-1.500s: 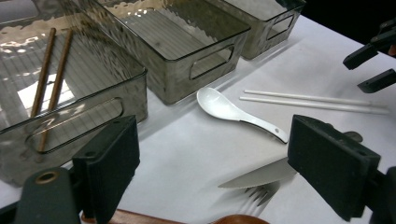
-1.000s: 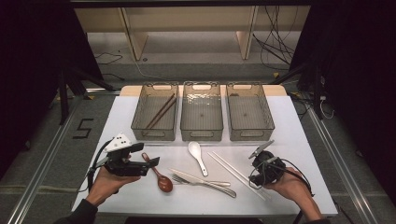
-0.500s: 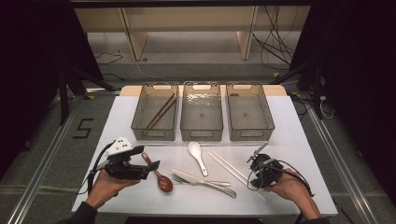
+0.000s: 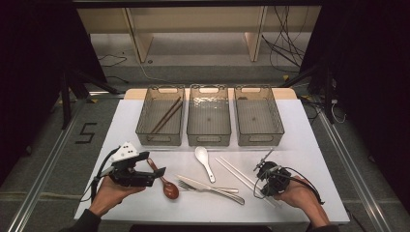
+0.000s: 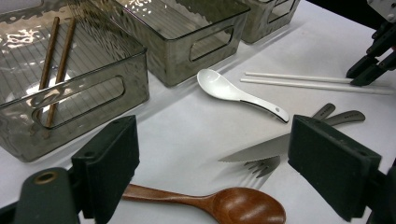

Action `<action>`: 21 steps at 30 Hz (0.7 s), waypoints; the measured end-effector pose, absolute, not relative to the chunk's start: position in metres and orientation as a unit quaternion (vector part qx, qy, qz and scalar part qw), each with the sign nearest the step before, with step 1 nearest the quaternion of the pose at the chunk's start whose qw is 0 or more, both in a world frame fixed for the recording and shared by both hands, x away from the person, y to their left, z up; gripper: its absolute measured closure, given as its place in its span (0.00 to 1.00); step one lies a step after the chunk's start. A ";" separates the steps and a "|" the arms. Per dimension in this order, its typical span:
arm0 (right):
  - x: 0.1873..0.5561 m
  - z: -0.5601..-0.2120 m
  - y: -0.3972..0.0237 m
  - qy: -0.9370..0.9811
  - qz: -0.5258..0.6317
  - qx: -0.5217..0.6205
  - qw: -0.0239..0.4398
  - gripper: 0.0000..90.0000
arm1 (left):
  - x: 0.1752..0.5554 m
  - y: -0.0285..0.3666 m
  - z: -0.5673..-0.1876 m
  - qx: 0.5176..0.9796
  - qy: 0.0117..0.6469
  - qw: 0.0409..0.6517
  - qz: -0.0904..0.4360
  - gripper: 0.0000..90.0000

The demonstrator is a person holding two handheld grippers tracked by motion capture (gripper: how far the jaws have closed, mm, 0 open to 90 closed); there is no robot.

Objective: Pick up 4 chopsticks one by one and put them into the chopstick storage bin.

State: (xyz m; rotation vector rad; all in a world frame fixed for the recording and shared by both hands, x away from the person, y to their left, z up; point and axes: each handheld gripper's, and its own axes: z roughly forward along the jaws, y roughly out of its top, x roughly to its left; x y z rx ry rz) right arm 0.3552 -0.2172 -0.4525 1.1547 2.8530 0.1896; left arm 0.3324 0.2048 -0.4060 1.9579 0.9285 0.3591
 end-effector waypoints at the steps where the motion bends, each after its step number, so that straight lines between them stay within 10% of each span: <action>1: 0.356 -0.452 -0.217 0.925 0.058 0.375 0.029 0.89 | 0.332 0.205 -0.406 0.794 0.376 0.455 0.146 0.18; 21: 0.358 -0.452 -0.214 0.926 0.044 0.375 0.028 0.94 | 0.333 0.204 -0.406 0.796 0.374 0.452 0.150 0.18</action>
